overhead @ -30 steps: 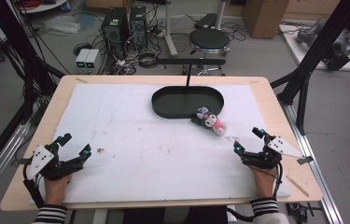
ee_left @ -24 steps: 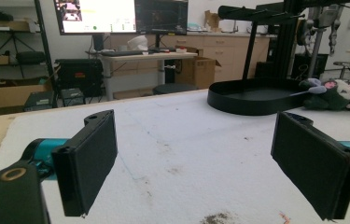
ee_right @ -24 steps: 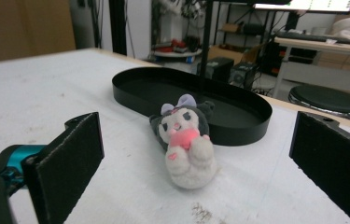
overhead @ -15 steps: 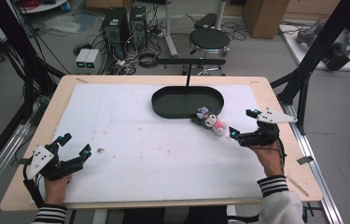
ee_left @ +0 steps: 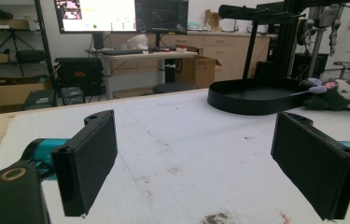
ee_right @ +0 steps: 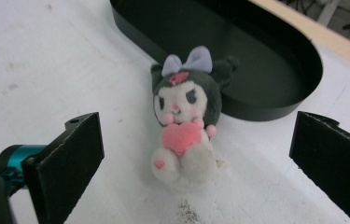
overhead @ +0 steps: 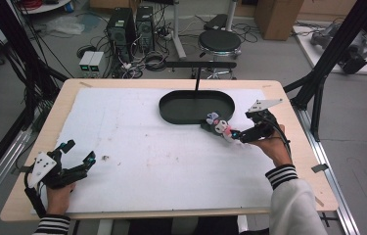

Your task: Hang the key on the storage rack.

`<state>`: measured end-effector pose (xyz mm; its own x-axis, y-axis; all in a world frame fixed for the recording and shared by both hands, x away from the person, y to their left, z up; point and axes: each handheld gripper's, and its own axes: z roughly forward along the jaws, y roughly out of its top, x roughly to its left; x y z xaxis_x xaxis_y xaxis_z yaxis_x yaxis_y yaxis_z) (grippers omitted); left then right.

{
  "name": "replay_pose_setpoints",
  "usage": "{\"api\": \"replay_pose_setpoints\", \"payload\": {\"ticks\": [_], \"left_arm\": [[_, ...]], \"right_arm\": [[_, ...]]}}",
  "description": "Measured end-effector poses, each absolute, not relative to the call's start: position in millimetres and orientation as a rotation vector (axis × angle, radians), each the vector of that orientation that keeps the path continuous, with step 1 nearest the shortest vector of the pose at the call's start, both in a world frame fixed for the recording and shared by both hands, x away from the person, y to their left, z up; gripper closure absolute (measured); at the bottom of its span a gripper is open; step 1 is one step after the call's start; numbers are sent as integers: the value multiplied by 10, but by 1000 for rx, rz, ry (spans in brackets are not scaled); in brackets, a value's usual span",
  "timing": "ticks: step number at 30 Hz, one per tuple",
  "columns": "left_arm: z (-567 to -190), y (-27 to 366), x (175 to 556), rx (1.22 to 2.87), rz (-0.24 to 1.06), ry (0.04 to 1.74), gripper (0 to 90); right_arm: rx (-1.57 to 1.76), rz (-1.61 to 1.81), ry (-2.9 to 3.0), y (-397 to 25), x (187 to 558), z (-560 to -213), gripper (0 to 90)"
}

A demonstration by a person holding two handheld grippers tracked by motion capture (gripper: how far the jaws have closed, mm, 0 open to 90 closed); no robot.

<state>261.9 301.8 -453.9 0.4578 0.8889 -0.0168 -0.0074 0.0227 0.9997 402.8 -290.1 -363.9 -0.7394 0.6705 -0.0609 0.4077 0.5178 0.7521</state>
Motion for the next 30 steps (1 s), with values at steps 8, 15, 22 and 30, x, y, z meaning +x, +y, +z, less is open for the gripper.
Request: {"api": "replay_pose_setpoints", "payload": {"ticks": [8,15,22,30], "left_arm": [[-4539,3020,2620,1375,844,856,150],[-4539,3019,2621,1374,844,858,150],[-4538,3020,2622,1376,845,857,150],[-4539,3021,2622,1374,844,858,150]], "right_arm": [[904,909,2521,-2772,4194,-3729,20],[906,806,2592,-2667,4277,-3810,20],[884,666,2644,-2588,4319,-3927,21],[918,624,2694,-2549,4373,-4038,27]]}}
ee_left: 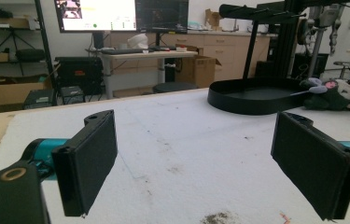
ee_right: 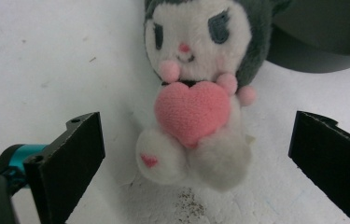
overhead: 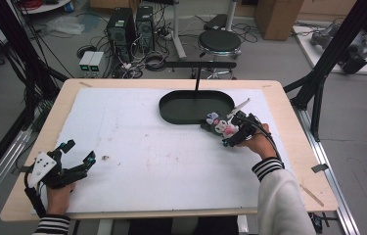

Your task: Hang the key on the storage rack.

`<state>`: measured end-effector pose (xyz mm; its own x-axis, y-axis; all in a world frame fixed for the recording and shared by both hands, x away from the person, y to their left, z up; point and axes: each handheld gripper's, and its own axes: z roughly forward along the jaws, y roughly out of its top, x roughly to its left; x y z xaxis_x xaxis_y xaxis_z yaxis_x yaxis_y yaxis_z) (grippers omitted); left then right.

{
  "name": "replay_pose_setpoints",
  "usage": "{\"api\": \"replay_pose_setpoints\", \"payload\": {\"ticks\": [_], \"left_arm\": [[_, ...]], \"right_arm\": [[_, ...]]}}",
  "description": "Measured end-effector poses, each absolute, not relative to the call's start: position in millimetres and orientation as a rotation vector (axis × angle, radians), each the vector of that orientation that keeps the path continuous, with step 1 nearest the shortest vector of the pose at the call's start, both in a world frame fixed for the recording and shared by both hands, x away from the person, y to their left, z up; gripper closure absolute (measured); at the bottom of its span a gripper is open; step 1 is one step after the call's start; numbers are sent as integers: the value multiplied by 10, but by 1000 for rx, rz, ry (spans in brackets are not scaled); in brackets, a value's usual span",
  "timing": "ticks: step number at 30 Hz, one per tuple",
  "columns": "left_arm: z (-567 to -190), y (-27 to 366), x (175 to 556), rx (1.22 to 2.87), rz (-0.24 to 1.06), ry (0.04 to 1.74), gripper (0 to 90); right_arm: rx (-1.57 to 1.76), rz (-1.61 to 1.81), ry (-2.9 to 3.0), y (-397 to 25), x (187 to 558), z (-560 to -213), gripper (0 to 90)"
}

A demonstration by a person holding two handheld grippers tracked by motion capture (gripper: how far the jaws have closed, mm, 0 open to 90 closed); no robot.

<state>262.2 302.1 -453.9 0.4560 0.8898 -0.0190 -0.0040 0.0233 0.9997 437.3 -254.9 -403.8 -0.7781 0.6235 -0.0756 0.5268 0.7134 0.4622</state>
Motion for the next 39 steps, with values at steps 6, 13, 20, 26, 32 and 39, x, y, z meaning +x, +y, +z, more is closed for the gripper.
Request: {"api": "replay_pose_setpoints", "payload": {"ticks": [6,13,20,26,32,39], "left_arm": [[-4538,3021,2622,1376,845,857,149],[-4539,3020,2623,1371,842,860,150],[-4539,3022,2623,1372,842,860,150],[-4538,3021,2622,1375,845,858,150],[-4539,3019,2621,1375,845,858,150],[-4538,3019,2620,1376,845,857,150]], "right_arm": [[935,608,2744,-2532,4397,-4085,195],[908,535,2723,-2484,4395,-4078,488],[907,519,2706,-2465,4373,-4051,560],[908,572,2704,-2484,4365,-4014,572],[953,648,2659,-2536,4342,-3937,574],[998,848,2533,-2668,4312,-3761,574]]}}
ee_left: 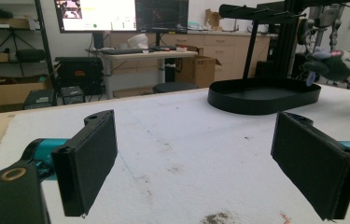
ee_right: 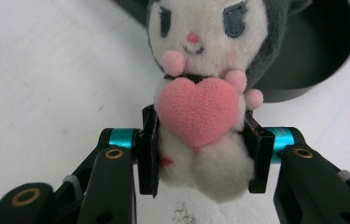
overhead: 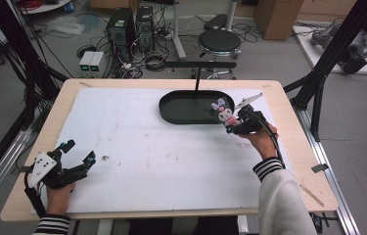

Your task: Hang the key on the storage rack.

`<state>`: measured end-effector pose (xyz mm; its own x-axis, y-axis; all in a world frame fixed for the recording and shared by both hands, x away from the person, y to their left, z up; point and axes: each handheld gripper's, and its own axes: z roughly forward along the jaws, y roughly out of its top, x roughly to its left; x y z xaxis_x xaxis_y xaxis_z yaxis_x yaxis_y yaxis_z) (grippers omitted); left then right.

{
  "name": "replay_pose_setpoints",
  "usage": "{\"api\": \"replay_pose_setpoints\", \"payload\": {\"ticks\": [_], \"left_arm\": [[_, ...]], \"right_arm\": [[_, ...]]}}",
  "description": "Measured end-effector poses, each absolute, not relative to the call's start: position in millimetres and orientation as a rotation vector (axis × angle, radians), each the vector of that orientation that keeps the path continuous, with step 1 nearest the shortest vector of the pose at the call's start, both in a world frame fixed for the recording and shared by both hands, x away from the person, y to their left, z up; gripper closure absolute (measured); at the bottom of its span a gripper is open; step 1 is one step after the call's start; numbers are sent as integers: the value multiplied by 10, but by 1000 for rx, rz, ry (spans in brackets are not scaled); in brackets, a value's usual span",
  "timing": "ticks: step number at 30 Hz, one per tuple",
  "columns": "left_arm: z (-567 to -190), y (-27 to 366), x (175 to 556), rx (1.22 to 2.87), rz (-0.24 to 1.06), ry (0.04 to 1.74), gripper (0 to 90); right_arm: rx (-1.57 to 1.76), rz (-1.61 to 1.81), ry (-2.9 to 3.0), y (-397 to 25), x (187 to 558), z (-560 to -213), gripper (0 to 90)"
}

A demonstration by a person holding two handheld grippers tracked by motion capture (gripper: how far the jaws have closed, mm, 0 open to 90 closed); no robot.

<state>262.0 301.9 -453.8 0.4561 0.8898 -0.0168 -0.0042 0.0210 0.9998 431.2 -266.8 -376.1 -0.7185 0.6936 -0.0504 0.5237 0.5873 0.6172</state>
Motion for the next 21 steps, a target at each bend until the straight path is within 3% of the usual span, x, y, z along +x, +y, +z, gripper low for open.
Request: {"api": "replay_pose_setpoints", "payload": {"ticks": [21], "left_arm": [[-4539,3018,2620,1375,845,857,150]], "right_arm": [[1116,1151,2221,-2958,4311,-3408,572]]}}
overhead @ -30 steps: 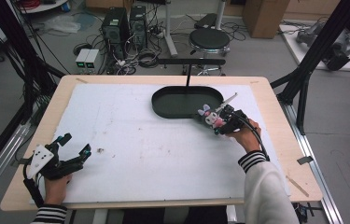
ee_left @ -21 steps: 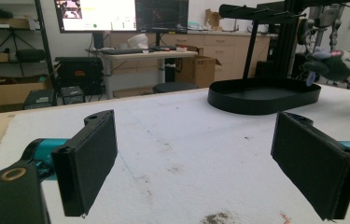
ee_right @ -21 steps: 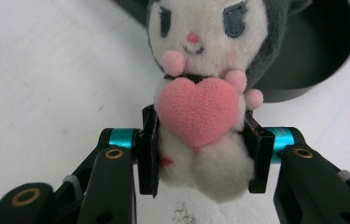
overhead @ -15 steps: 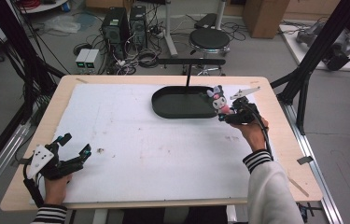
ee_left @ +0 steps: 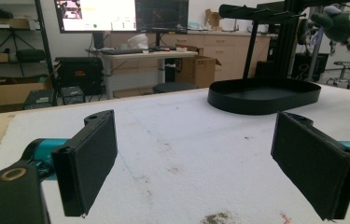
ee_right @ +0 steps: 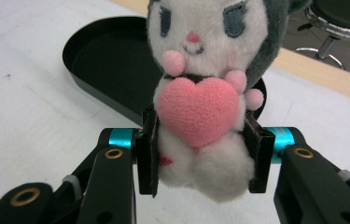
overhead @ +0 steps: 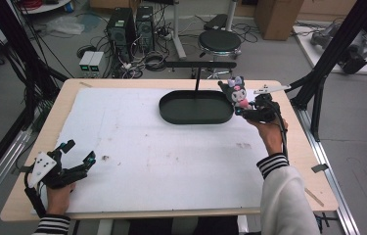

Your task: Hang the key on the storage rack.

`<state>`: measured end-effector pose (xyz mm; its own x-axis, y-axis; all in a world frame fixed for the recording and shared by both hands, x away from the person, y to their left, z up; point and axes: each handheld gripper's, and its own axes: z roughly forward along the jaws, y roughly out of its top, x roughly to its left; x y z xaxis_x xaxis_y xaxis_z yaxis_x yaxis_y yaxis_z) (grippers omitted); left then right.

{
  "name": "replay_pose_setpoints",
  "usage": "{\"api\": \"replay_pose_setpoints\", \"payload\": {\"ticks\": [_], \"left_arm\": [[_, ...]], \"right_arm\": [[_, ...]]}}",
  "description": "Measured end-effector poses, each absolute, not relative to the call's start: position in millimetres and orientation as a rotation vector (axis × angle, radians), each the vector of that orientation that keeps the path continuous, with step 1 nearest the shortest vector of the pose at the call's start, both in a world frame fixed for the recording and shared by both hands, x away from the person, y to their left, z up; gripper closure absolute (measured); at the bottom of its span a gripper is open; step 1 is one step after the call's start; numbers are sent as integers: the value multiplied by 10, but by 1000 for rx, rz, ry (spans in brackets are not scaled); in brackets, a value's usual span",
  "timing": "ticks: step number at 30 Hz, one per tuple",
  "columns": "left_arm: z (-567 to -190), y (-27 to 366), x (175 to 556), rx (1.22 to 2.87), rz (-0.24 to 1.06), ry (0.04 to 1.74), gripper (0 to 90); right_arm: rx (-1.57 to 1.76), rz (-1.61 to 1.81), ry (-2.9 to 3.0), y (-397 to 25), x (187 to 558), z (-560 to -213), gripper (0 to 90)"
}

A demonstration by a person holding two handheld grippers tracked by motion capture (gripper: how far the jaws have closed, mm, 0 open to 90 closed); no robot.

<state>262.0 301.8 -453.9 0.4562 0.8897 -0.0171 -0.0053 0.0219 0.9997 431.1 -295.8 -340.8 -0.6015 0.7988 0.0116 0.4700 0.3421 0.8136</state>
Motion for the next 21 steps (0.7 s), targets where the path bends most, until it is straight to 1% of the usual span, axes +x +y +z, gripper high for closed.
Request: {"api": "replay_pose_setpoints", "payload": {"ticks": [11,21], "left_arm": [[-4539,3020,2620,1374,846,856,150],[-4539,3019,2621,1373,845,857,150]], "right_arm": [[1138,1207,2155,-2951,4416,-3208,571],[1172,1238,2118,-2978,4485,-3216,571]]}}
